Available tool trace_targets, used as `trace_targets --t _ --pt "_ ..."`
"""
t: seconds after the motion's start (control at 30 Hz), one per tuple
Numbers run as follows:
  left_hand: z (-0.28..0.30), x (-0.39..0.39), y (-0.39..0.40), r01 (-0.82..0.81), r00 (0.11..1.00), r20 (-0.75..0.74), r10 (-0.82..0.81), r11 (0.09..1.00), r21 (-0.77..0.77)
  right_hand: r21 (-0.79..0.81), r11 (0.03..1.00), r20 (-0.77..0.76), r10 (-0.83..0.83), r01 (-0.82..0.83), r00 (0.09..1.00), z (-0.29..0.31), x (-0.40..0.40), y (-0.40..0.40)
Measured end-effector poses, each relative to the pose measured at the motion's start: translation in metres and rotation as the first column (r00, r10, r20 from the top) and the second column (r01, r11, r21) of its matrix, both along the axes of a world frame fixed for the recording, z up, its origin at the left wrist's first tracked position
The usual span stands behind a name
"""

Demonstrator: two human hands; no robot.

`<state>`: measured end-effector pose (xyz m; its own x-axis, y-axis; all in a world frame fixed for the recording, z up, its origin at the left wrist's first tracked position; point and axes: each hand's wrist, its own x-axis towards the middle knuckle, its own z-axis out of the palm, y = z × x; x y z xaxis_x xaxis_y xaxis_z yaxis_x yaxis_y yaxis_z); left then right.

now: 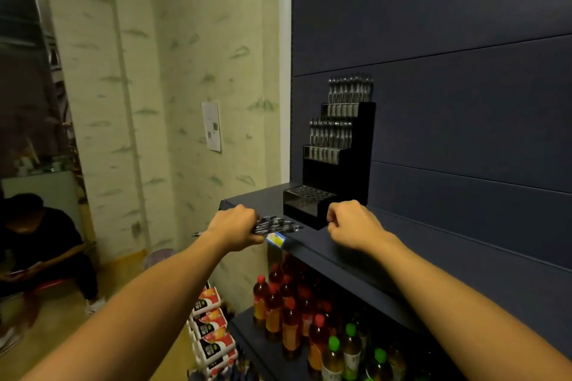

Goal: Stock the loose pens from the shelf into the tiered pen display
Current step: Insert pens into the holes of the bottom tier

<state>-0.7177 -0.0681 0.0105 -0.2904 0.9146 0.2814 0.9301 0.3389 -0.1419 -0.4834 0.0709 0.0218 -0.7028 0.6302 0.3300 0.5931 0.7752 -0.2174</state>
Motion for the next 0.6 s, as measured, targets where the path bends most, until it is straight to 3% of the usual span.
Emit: trace_targets --t 0.2,0.6 --pt "0.022 -0.061 0.069 0.042 0.999 0.028 -0.042 0.999 -0.013 0.001 0.999 -0.055 -0.04 0.04 0.998 0.017 -0.057 0.056" --pt "0.031 -0.117 0.168 0.325 0.919 0.213 -0.332 0.943 0.067 -0.04 0.999 -0.137 0.005 -0.01 0.991 0.029 -0.098 0.12"
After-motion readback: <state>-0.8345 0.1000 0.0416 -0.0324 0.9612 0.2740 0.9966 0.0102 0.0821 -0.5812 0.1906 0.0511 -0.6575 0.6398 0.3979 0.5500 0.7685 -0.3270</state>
